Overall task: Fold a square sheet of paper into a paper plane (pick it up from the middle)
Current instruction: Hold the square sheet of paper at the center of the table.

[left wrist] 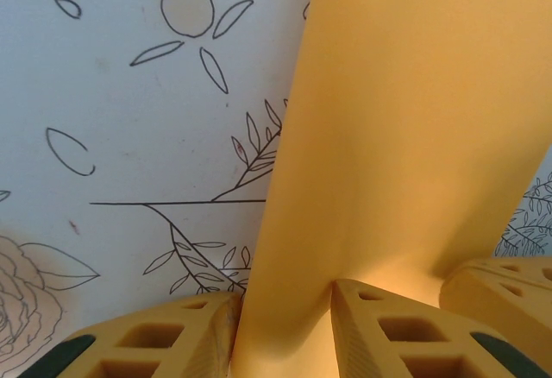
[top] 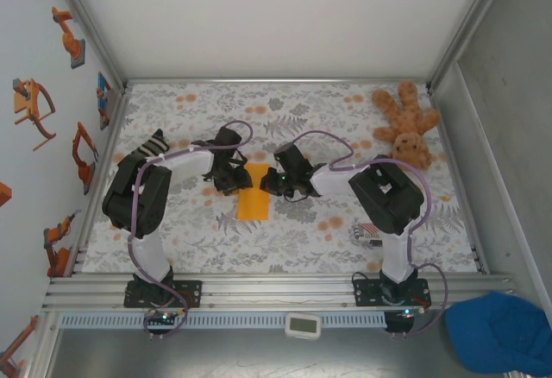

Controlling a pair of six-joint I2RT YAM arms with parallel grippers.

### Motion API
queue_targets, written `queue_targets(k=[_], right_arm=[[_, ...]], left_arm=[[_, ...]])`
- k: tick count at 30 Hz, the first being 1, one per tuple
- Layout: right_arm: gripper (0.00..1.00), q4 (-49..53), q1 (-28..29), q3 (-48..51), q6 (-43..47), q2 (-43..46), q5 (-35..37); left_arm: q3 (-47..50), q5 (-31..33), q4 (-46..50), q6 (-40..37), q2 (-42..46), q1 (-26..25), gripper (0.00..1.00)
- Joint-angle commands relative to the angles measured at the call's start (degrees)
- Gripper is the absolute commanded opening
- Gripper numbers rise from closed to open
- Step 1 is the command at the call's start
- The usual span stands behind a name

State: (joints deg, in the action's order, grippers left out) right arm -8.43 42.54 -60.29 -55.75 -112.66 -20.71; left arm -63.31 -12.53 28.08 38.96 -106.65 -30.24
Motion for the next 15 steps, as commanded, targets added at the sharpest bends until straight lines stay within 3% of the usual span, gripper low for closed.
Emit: queue_targets(k=[1,15], right_arm=[[0.01,0.49,0.43,-1.42,-0.22,-0.30,-0.74],[0.00,10.47,0.41,0.10,2.12,-3.80,3.21]], left_arm=[[4.77,5.33,-0.41,-1.87,-10.25,-0.27,0.37],[3.41,5.33,0.93,-2.06,-7.56,-0.21,0.37]])
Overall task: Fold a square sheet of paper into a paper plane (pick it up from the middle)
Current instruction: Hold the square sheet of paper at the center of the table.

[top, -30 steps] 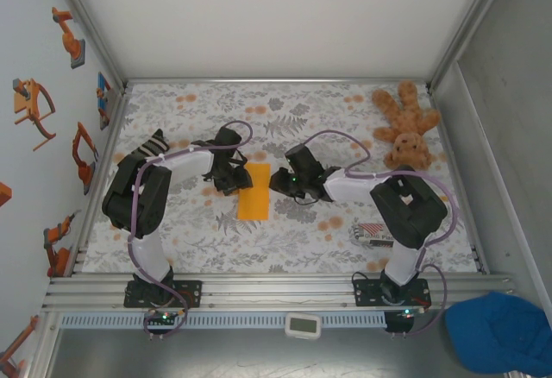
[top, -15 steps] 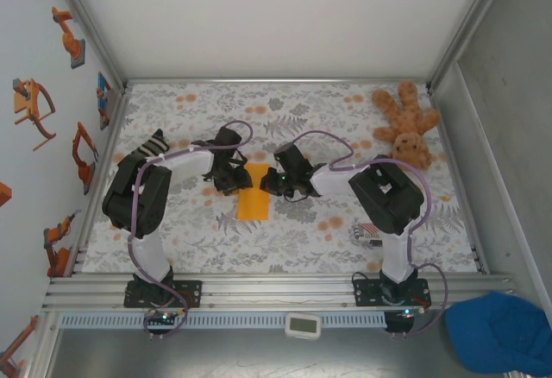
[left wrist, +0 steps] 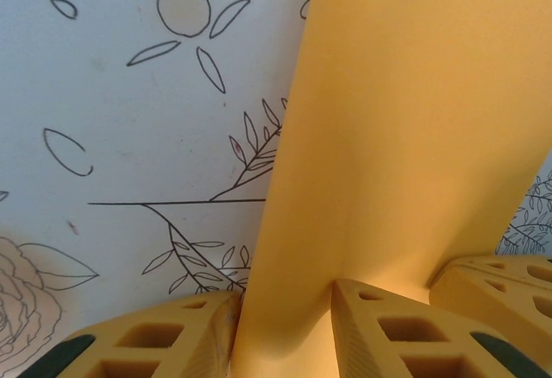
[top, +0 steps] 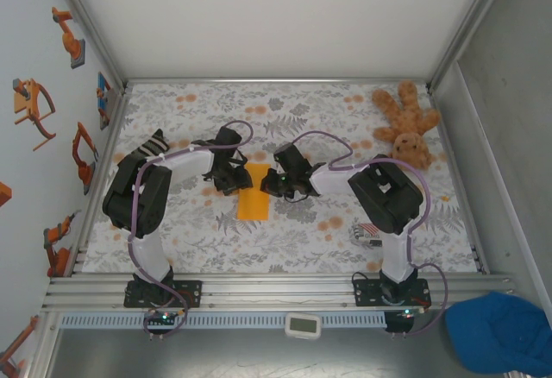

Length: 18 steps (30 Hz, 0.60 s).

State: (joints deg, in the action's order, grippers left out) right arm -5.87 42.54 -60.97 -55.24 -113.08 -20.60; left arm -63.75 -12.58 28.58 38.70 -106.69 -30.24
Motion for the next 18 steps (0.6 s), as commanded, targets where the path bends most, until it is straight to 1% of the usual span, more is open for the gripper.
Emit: queue_targets(k=[1,5,7,10,12,14,18], right_arm=[[0.00,8.23,0.39,1.08,1.71,-3.91,3.18],[0.00,8.74,0.35,1.71,2.56,-5.80,3.45],[0.00,9.16,0.30,1.73,3.56,-6.59,3.55],[0.00,10.01,-0.07,1.65,6.12,-7.47,3.34],[0.00,10.67,-0.59,1.55,8.42,-7.92,2.51],[0.00,11.50,-1.37,1.17,10.43,-8.48,1.77],[0.00,12.56,-2.68,0.38,13.60,-9.67,-1.28]], left_arm=[[3.29,5.15,0.81,-1.96,-6.50,-0.20,0.37],[0.68,5.30,2.38,-2.07,-0.13,0.09,0.41],[-0.71,7.06,3.46,-1.89,4.27,0.51,0.43],[-1.31,9.16,4.12,-1.70,10.39,1.70,0.43],[-0.77,8.57,3.55,-1.87,13.25,2.41,0.43],[0.28,5.32,1.74,-2.02,15.03,2.86,0.41],[1.69,-7.37,-3.62,-1.75,14.56,3.16,0.33]])
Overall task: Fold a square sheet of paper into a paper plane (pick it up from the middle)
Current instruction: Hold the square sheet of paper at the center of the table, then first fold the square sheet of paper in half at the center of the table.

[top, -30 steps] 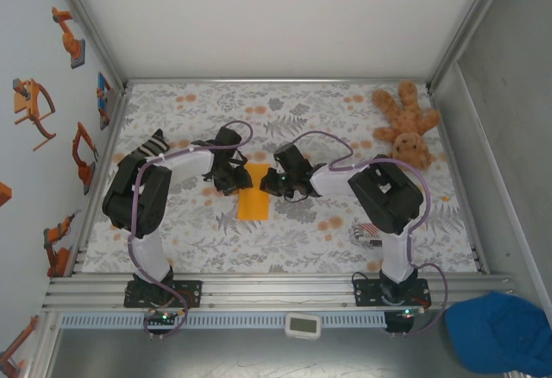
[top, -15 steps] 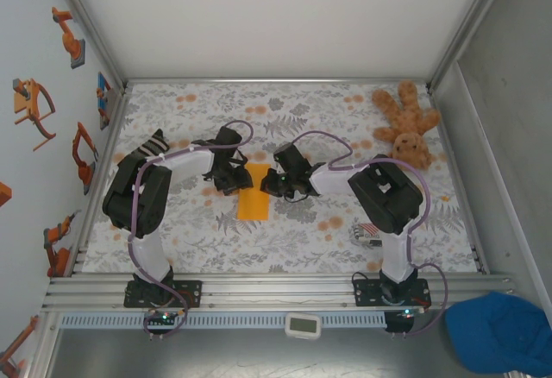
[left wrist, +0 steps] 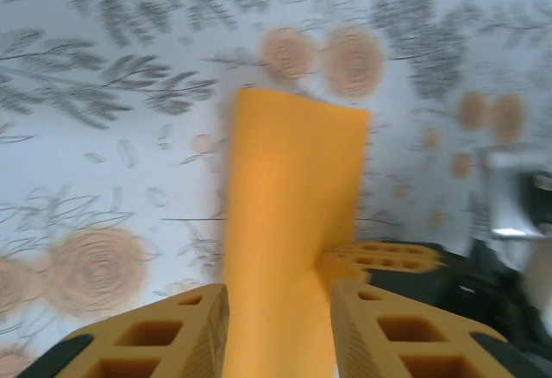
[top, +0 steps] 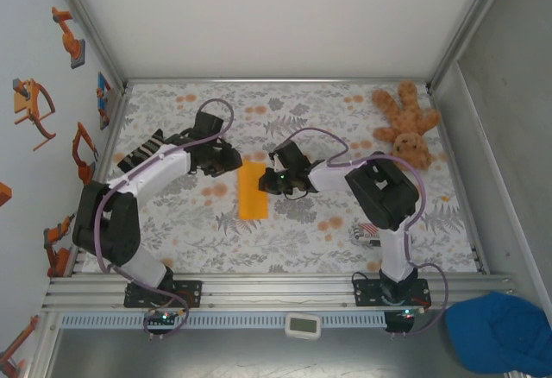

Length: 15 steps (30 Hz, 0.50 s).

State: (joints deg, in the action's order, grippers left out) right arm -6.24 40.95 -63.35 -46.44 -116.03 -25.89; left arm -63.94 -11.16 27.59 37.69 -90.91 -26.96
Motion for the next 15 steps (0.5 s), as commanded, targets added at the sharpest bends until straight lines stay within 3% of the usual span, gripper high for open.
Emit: queue_targets(k=[1,8,15], right_arm=[[0.00,13.60,-1.22,2.21,5.92,-6.85,3.31],[0.00,18.60,-2.09,-0.21,10.75,-6.68,1.90],[0.00,20.62,-2.22,-1.32,10.99,-6.29,2.42]], left_arm=[[1.89,-11.22,-3.73,-0.41,-1.87,-0.15,0.30],[1.40,-14.90,-5.17,1.12,-6.74,-0.76,0.16],[1.34,-17.23,-5.39,1.33,-10.99,-1.68,0.11]])
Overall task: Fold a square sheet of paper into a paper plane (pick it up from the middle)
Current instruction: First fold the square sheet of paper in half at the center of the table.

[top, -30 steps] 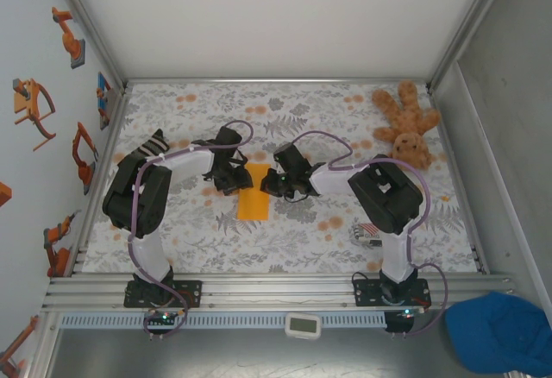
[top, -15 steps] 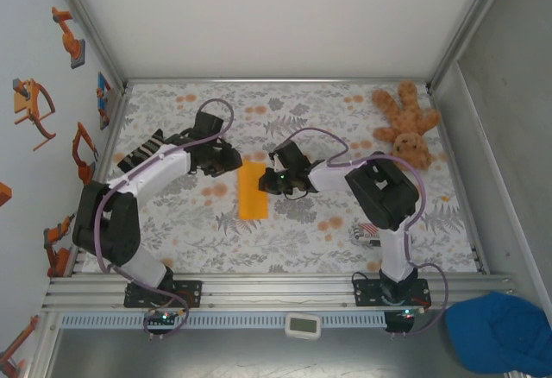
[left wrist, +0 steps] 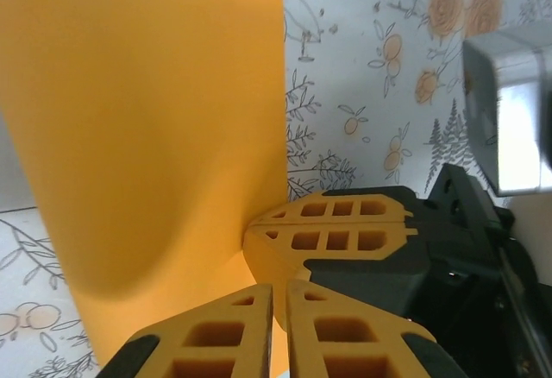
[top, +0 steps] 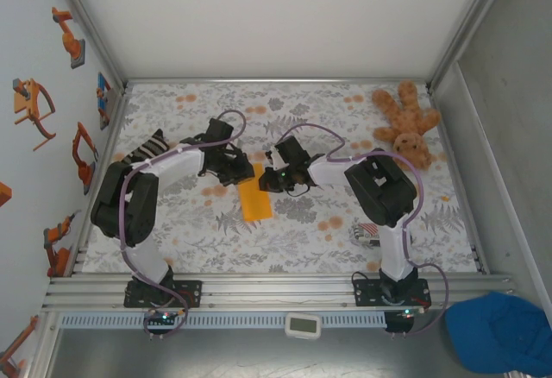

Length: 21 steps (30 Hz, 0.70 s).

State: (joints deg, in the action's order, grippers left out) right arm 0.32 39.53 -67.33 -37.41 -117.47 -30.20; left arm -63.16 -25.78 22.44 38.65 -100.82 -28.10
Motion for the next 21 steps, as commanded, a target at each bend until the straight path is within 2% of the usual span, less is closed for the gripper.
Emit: queue_targets(k=[1,6,15,21], right_arm=[[0.00,14.43,-0.78,2.42,1.98,-5.05,6.88],[0.00,16.19,-0.78,1.93,0.88,-5.41,9.00],[0.00,17.61,-0.81,1.42,0.50,-5.30,10.67],[0.00,17.68,-0.79,1.70,0.32,-5.40,11.30]], left_arm=[[0.74,-2.45,-0.15,0.57,-1.21,-0.57,0.10],[4.27,-0.26,-0.14,0.57,-0.73,-1.00,0.08],[6.09,-3.72,-5.06,2.55,-1.37,-1.74,0.07],[5.33,-1.72,-5.03,2.74,-3.55,-1.83,0.07]])
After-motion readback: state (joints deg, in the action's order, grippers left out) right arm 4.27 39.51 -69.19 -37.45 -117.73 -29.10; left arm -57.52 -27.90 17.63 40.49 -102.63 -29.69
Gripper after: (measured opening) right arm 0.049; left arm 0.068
